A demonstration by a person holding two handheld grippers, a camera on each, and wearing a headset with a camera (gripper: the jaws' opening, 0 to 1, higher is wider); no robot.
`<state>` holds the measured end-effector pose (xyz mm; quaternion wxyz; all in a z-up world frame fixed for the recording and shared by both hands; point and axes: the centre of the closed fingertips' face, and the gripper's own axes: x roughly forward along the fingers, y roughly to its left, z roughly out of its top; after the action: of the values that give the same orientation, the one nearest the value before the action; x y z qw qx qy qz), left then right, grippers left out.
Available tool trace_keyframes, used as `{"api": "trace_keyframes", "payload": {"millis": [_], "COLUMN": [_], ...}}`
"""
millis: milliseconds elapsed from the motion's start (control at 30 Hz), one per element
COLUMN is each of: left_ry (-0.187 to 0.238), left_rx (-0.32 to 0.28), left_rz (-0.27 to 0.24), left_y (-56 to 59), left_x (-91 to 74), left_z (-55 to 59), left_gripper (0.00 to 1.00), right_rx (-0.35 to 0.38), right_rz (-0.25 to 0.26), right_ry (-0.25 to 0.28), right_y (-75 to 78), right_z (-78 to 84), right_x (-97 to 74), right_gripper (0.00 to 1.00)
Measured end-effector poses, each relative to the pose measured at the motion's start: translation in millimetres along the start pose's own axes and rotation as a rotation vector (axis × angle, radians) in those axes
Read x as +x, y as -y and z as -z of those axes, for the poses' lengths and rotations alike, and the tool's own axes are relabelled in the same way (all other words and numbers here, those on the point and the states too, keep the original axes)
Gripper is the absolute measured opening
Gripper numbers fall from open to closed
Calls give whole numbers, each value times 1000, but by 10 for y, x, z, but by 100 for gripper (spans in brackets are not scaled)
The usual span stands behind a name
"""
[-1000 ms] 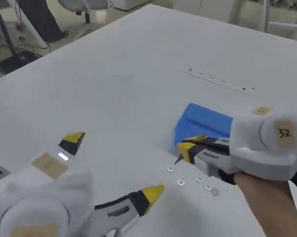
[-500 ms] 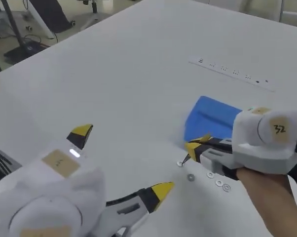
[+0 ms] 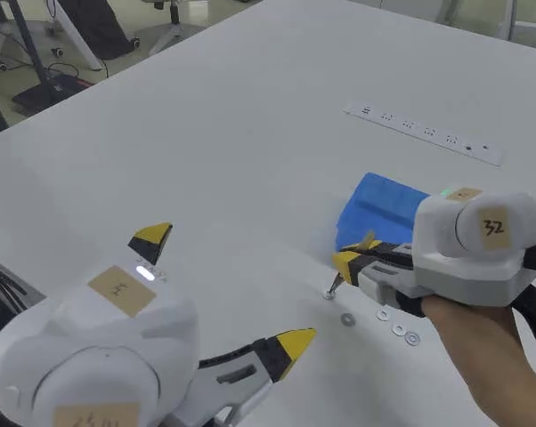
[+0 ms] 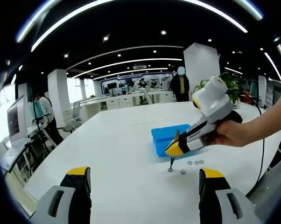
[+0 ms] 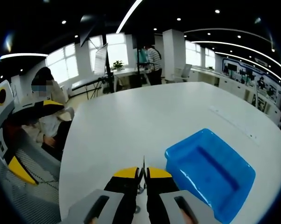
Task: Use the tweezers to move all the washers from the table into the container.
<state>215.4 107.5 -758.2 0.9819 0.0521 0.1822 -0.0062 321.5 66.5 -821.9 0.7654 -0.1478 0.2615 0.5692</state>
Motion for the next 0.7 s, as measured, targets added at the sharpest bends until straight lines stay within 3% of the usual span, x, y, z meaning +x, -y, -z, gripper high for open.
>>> {"api": "trace_keyframes", "payload": {"millis": [267, 467, 533, 700], "left_ry": [-13, -31, -31, -35], "left_rx": [9, 24, 27, 34], "left_rz": [-7, 16, 13, 8], "left_y": [-12, 39, 33, 21], "left_x": [-18, -20, -22, -25], "left_z": [24, 60, 61, 77], "left_gripper": [99, 99, 99, 99], "right_rx": [-94, -58, -6, -4], "right_rz": [-11, -17, -34, -33], "right_ry": [-35, -43, -37, -21], "right_y": [-114, -107, -124, -86], "right_z": [16, -11, -36, -131], "right_x": [-17, -10, -22, -84], "right_gripper": [1, 1, 1, 0]}}
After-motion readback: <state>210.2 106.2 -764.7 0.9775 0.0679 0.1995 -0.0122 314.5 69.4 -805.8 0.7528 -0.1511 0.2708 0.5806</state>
